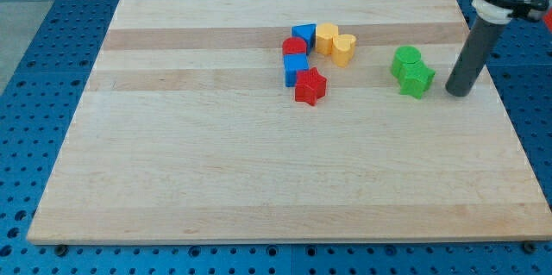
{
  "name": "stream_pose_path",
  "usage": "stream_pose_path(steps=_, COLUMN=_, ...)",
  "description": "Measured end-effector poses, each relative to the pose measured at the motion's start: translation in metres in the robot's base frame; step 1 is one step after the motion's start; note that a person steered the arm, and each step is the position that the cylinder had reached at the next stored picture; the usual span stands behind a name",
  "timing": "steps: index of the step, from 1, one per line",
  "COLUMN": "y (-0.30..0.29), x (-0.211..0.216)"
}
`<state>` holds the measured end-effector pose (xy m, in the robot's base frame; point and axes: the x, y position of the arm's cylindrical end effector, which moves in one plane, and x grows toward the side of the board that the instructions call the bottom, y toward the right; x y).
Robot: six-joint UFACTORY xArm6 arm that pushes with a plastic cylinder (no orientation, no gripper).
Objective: Add the green star into the group of blocks
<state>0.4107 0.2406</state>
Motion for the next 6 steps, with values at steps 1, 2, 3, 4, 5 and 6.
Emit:
stream_pose_path(steps=1, y=-0.004, x=-0.014)
stream_pose_path(steps=2, y=-0.02, x=-0.014)
stream_pose_path(steps=3, y=-0.035, x=0.0)
stream_pose_path(steps=4, y=-0.05, x=0.015)
stream_pose_path(steps=5, y=-0.062, x=0.015)
stream_pose_path(steps=6, y=-0.065, x=0.015)
